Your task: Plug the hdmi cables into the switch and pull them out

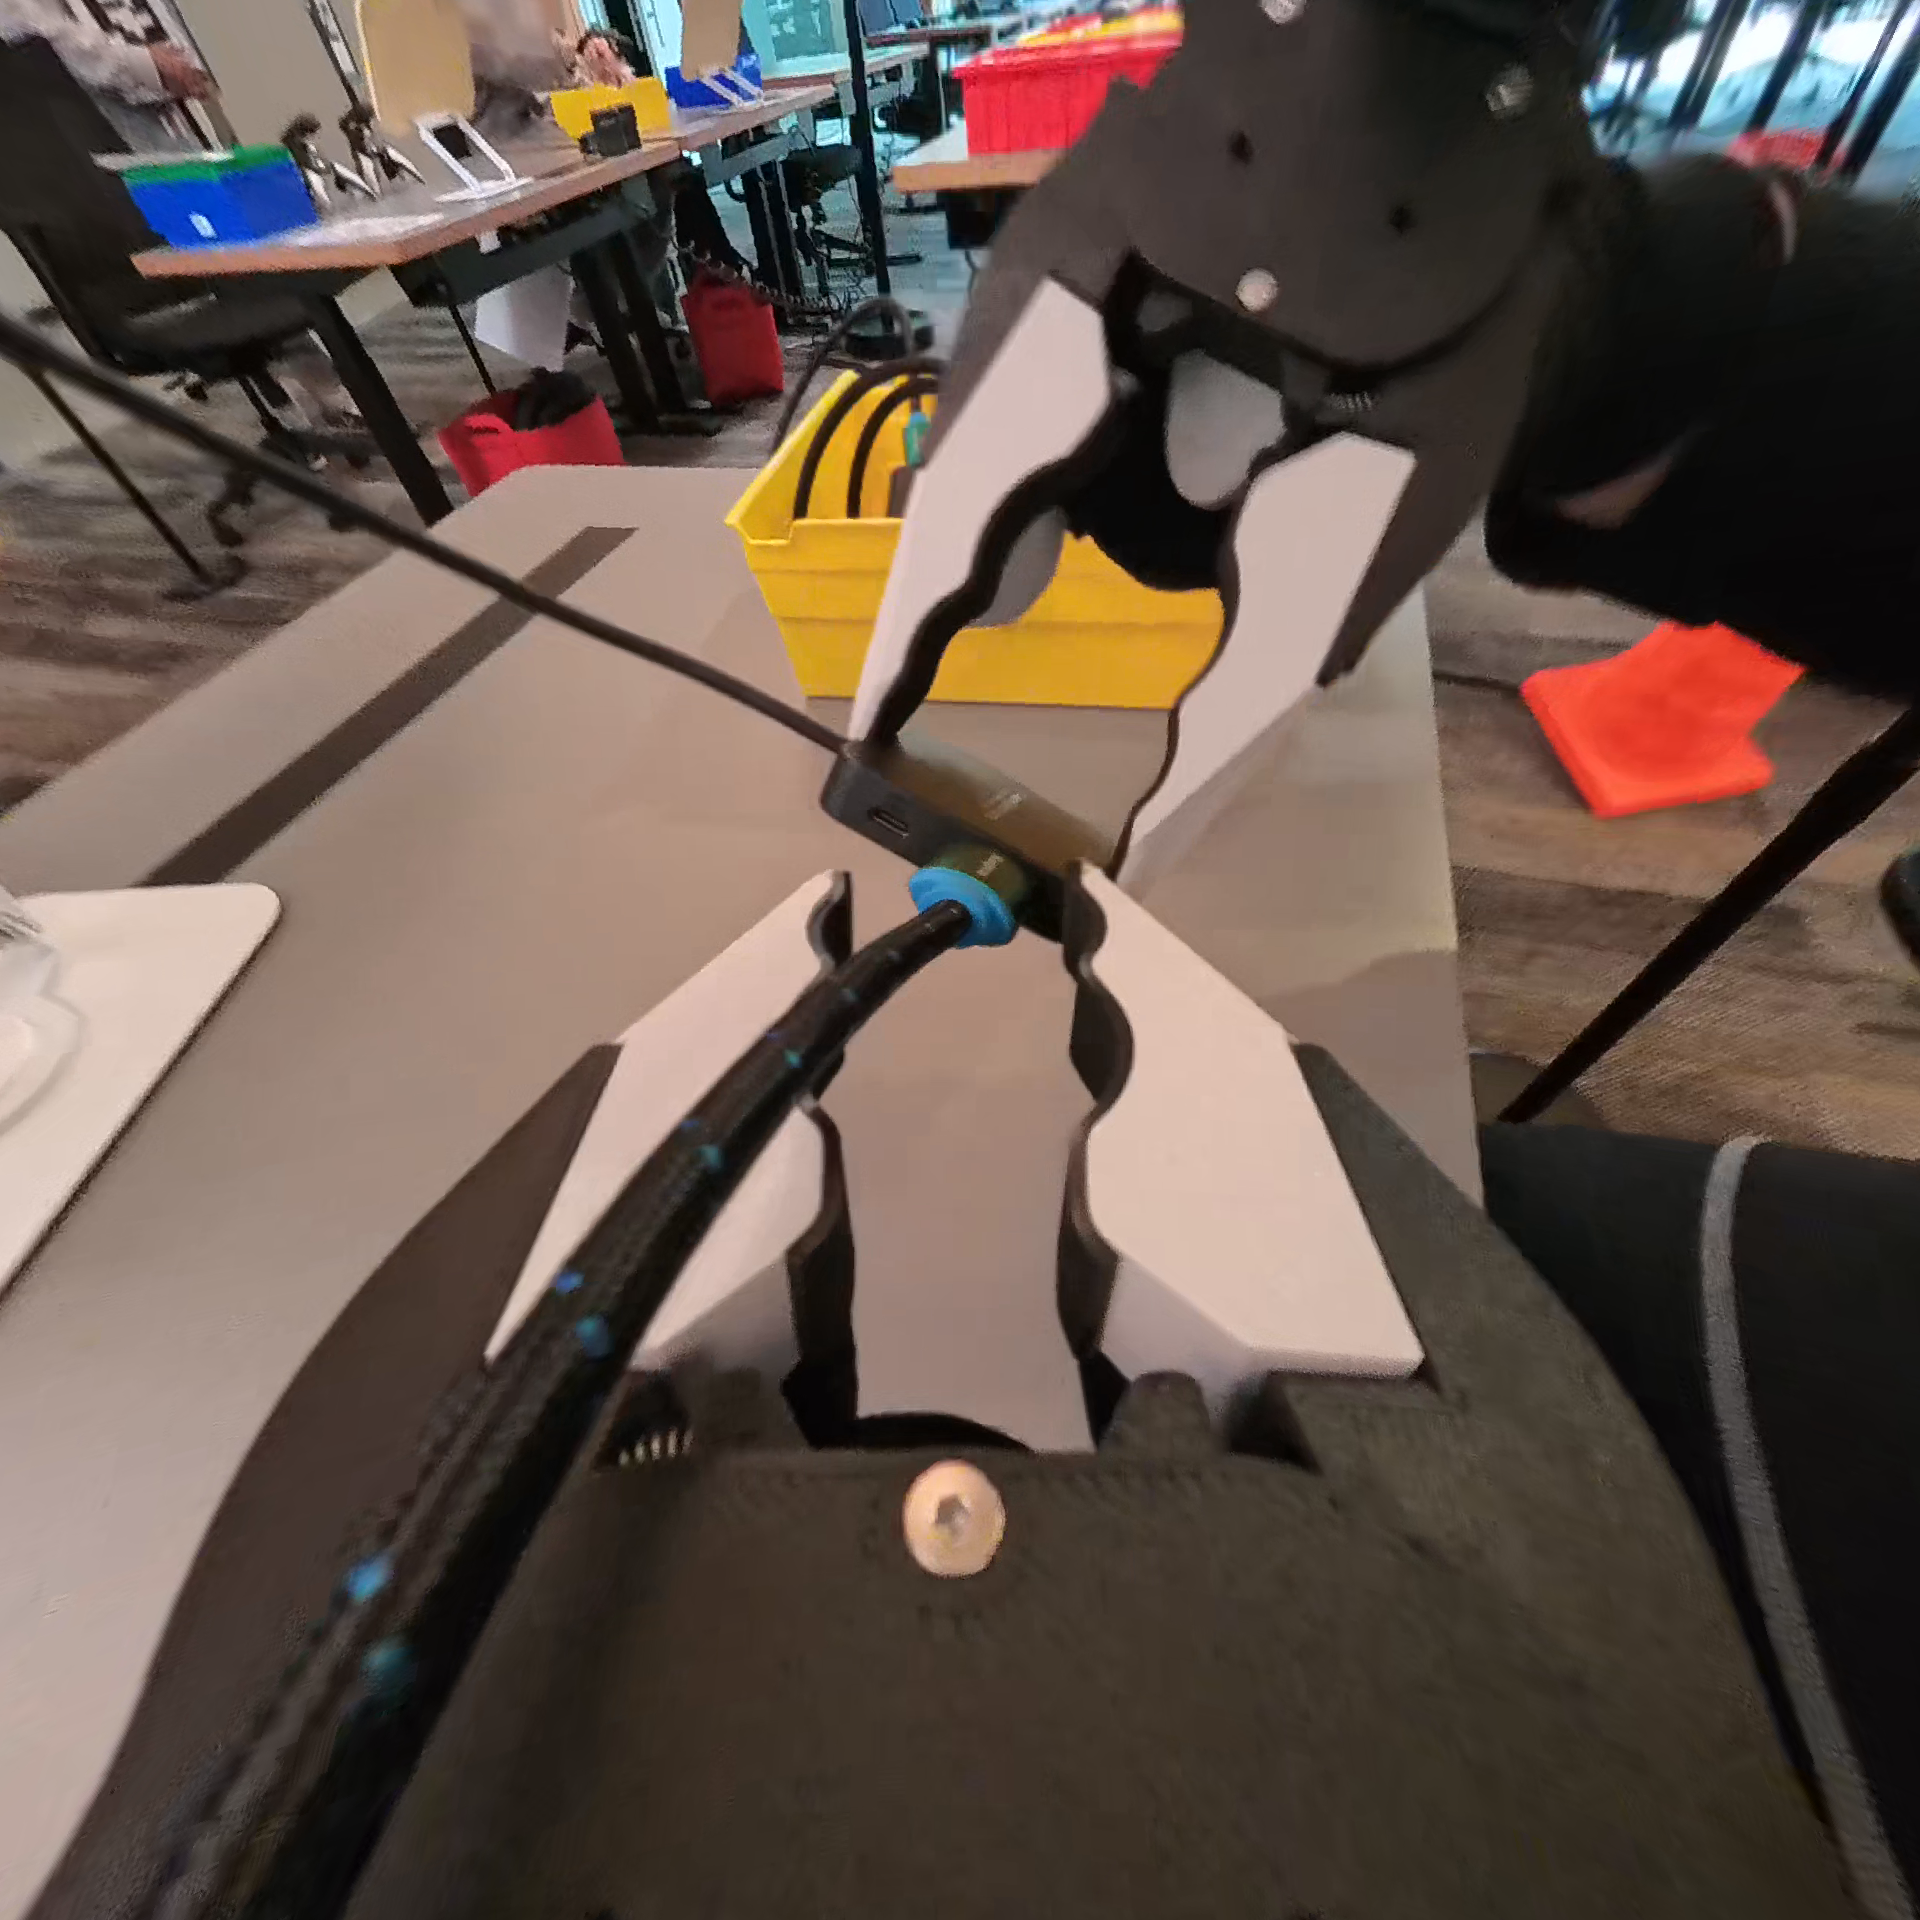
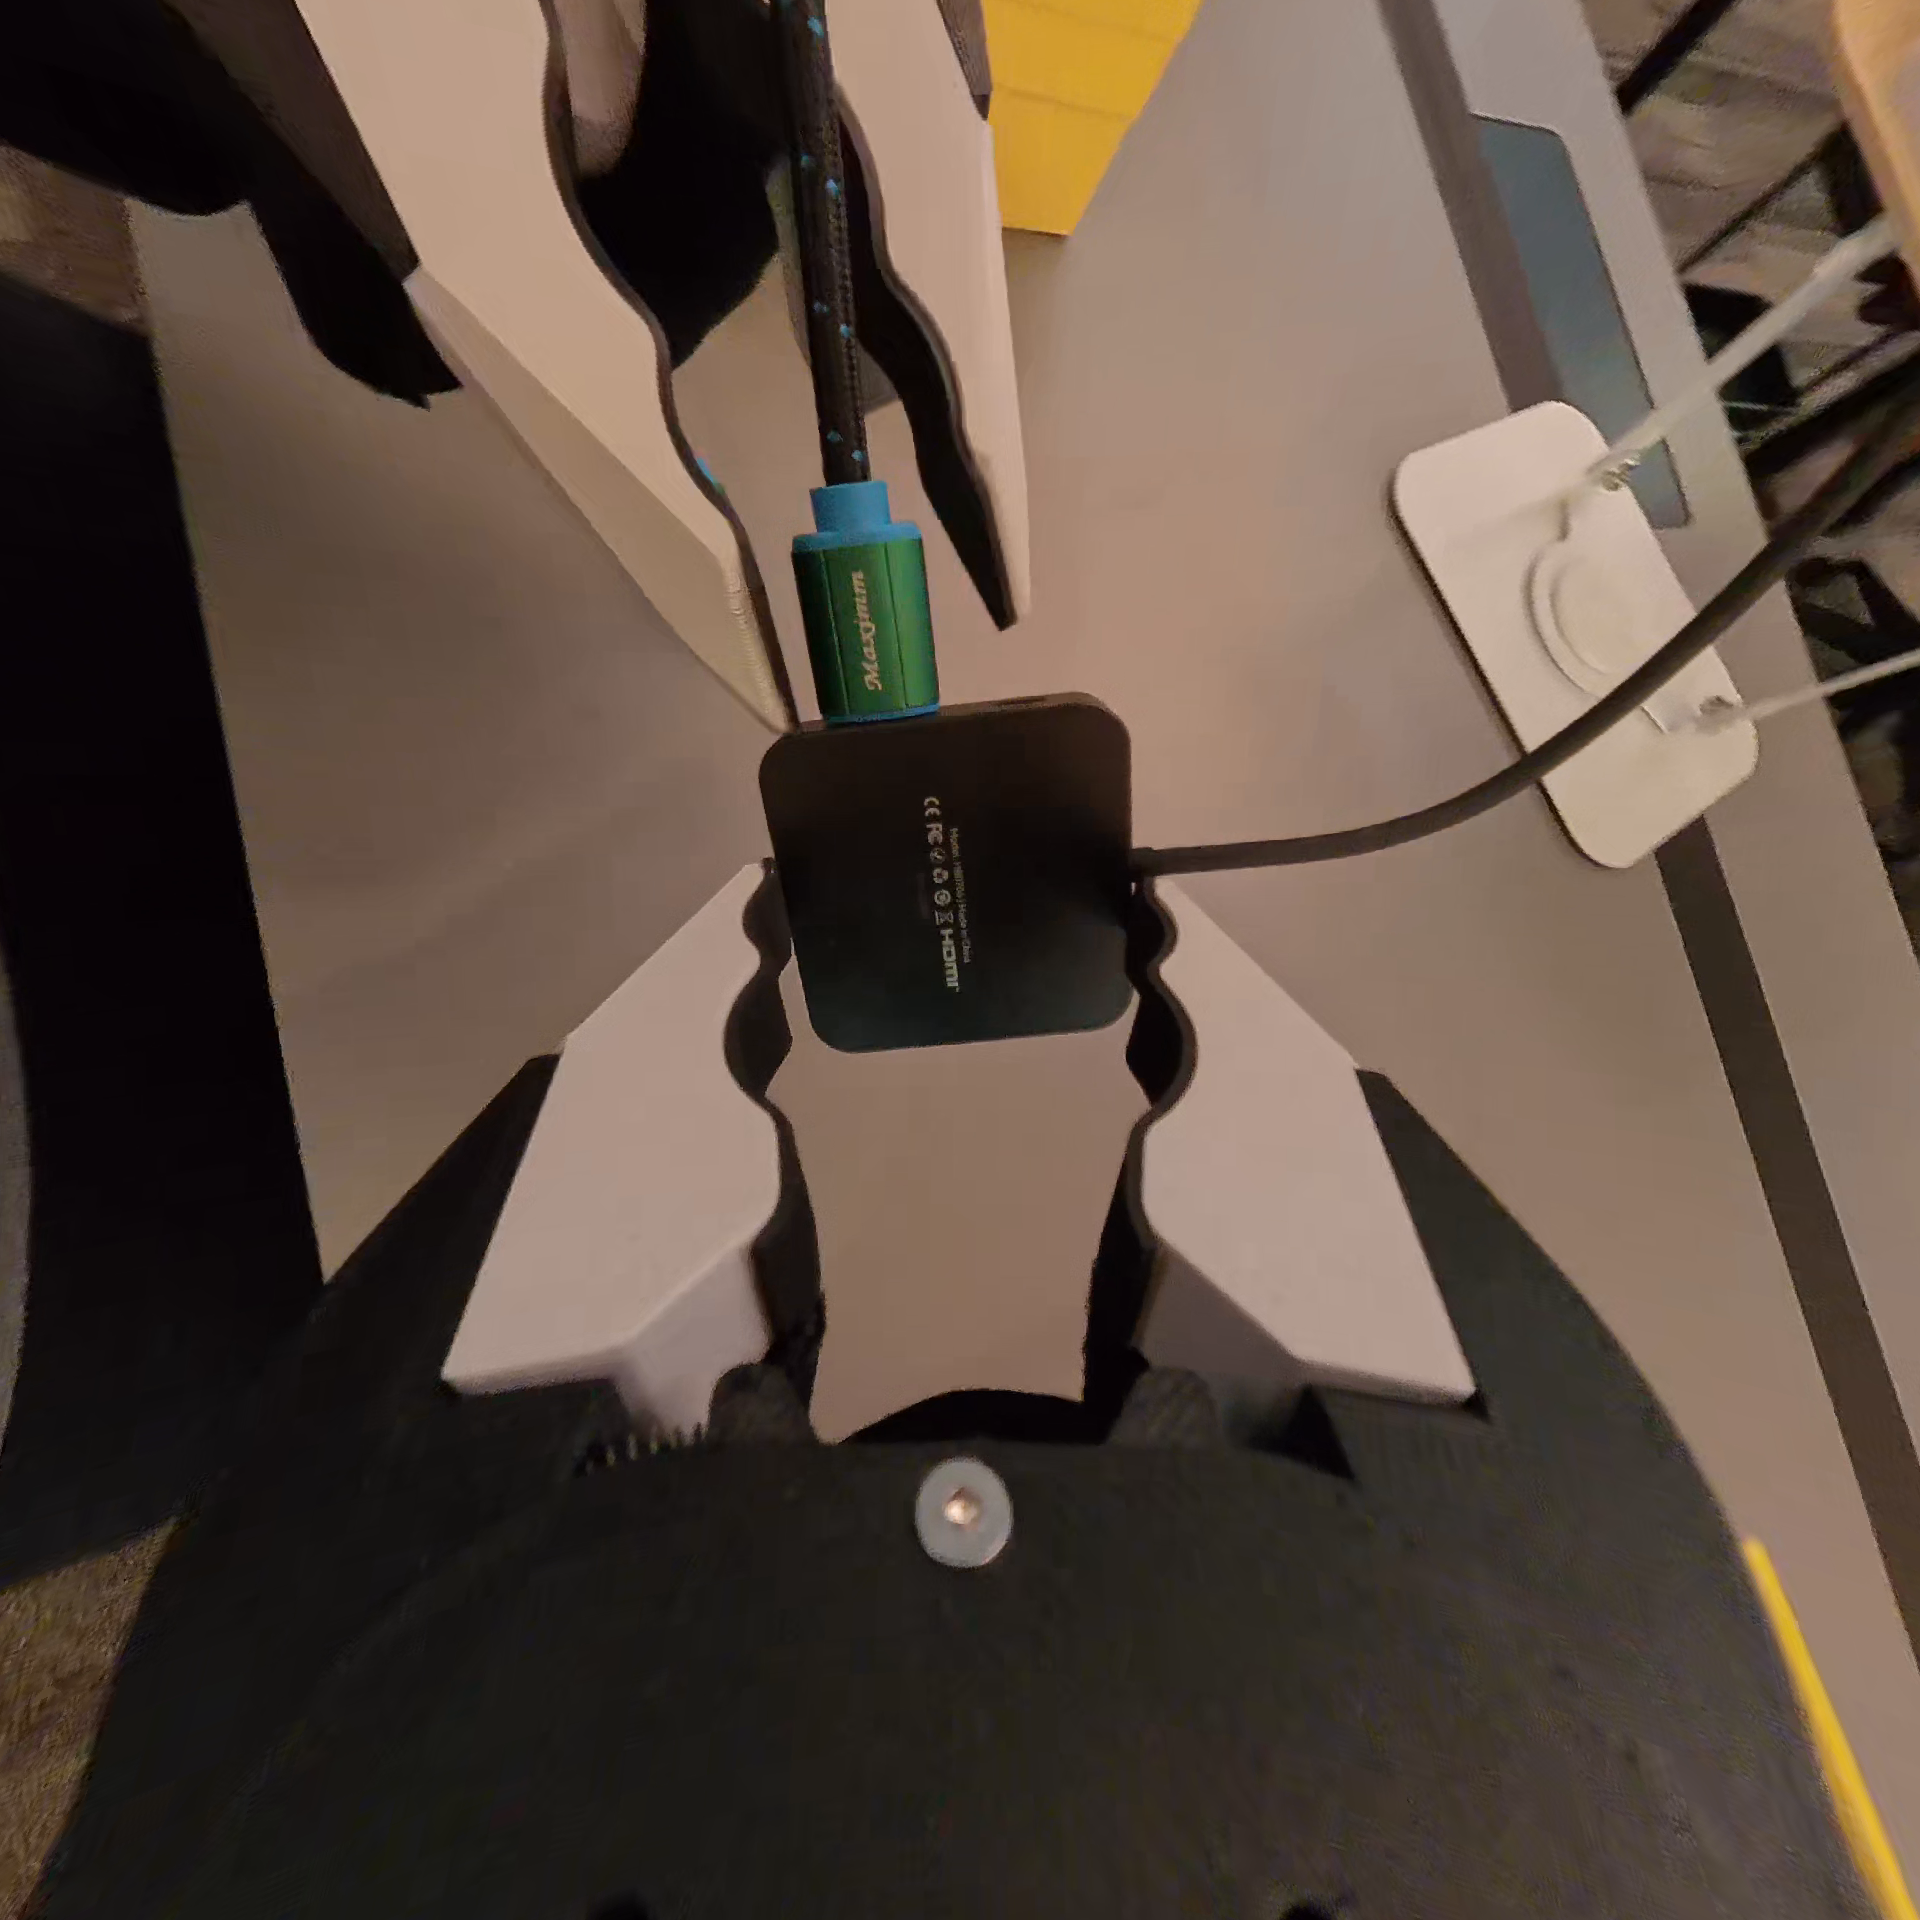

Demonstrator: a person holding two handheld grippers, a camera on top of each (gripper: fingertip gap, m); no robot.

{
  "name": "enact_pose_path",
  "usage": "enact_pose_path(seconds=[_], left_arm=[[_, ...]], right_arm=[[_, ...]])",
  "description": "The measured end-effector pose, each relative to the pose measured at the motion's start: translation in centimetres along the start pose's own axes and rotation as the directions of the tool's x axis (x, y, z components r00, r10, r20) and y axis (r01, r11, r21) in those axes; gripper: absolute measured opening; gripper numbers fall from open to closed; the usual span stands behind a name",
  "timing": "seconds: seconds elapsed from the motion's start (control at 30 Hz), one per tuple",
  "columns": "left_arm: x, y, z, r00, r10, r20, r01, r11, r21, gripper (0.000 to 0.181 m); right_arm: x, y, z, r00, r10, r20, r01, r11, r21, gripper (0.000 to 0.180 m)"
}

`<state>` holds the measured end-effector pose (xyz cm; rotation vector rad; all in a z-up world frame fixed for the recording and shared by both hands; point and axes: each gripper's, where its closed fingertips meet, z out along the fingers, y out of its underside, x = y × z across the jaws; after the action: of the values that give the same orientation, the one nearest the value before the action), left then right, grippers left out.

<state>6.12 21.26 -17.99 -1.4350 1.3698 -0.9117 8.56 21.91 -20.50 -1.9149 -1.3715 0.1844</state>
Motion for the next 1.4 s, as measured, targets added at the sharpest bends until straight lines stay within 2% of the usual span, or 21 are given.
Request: enact_pose_path(seconds=[0.13, 0.2, 0.27, 0.47, 0.53, 0.67, 0.7, 0.8, 0.93, 0.97, 1.03, 1.1, 1.17, 1.3, 1.4], left_arm=[[0.4, 0.0, 0.3, 0.992, -0.114, -0.058, 0.116, 0.993, 0.034, 0.049], [0.4, 0.0, 0.5, 0.984, -0.16, -0.071, 0.164, 0.986, 0.043, 0.063], [0.4, -0.2, 0.6, 0.973, -0.213, -0.085, 0.219, 0.974, 0.064, 0.067], [0.1, 0.1, 0.9, 0.931, -0.344, -0.126, 0.355, 0.931, 0.081, 0.069], [-0.5, 0.6, 1.3, 0.921, -0.381, -0.078, 0.387, 0.918, 0.084, 0.087], [0.2, 0.6, 1.7, 0.891, -0.434, -0.135, 0.447, 0.89, 0.088, 0.073], [0.4, 0.5, 1.6, 0.886, -0.437, -0.152, 0.454, 0.885, 0.101, 0.052], [-0.6, 0.8, 1.1, 0.893, -0.435, -0.114, 0.448, 0.884, 0.135, 0.016], [-0.6, 0.7, 0.8, 0.883, -0.445, -0.15, 0.466, 0.871, 0.158, 0.014], [-0.7, 0.7, 0.7, 0.881, -0.447, -0.155, 0.468, 0.87, 0.154, 0.013], [-0.6, 0.8, 0.5, 0.884, -0.436, -0.166, 0.459, 0.877, 0.14, 0.011], [0.0, 0.6, 0.4, 0.9, -0.393, -0.191, 0.419, 0.9, 0.124, 0.011], [0.5, 0.3, 0.3, 0.92, -0.339, -0.196, 0.364, 0.925, 0.109, 0.011], [2.8, -0.2, 0.1, 0.929, -0.241, -0.282, 0.273, 0.959, 0.08, 0.011], [4.0, -0.5, -0.3, 0.924, -0.187, -0.334, 0.226, 0.971, 0.081, 0.011]], right_arm=[[0.3, 0.8, 0.4, 0.992, 0.061, -0.106, -0.062, 0.998, -0.007, 0.064], [0.9, 1.2, 0.5, 0.983, 0.095, -0.156, -0.096, 0.995, -0.002, 0.064], [1.7, 1.4, 0.2, 0.967, 0.128, -0.22, -0.127, 0.992, 0.023, 0.064], [2.6, 1.1, -0.1, 0.917, 0.185, -0.354, -0.169, 0.983, 0.075, 0.064], [2.4, 0.7, 0.1, 0.907, 0.202, -0.37, -0.179, 0.979, 0.096, 0.064], [1.5, -0.5, 0.5, 0.893, 0.2, -0.402, -0.158, 0.978, 0.135, 0.064], [1.1, -0.8, 0.7, 0.895, 0.186, -0.405, -0.141, 0.98, 0.139, 0.064], [0.4, -1.6, 1.1, 0.894, 0.178, -0.411, -0.119, 0.979, 0.164, 0.064], [0.4, -2.0, 1.0, 0.886, 0.14, -0.442, -0.07, 0.983, 0.171, 0.064], [0.2, -2.2, 0.9, 0.892, 0.124, -0.434, -0.049, 0.982, 0.18, 0.065], [-0.7, -2.3, 0.8, 0.923, 0.099, -0.372, -0.027, 0.98, 0.195, 0.078], [-0.7, -2.7, -0.5, 0.933, 0.168, -0.319, -0.078, 0.958, 0.277, 0.074], [-0.6, -2.9, -1.7, 0.939, 0.275, -0.208, -0.182, 0.908, 0.377, 0.066], [0.0, -2.0, -2.6, 0.93, 0.357, -0.088, -0.289, 0.858, 0.424, 0.055], [-2.4, -3.1, -2.6, 0.928, 0.346, 0.14, -0.37, 0.804, 0.465, 0.026]])
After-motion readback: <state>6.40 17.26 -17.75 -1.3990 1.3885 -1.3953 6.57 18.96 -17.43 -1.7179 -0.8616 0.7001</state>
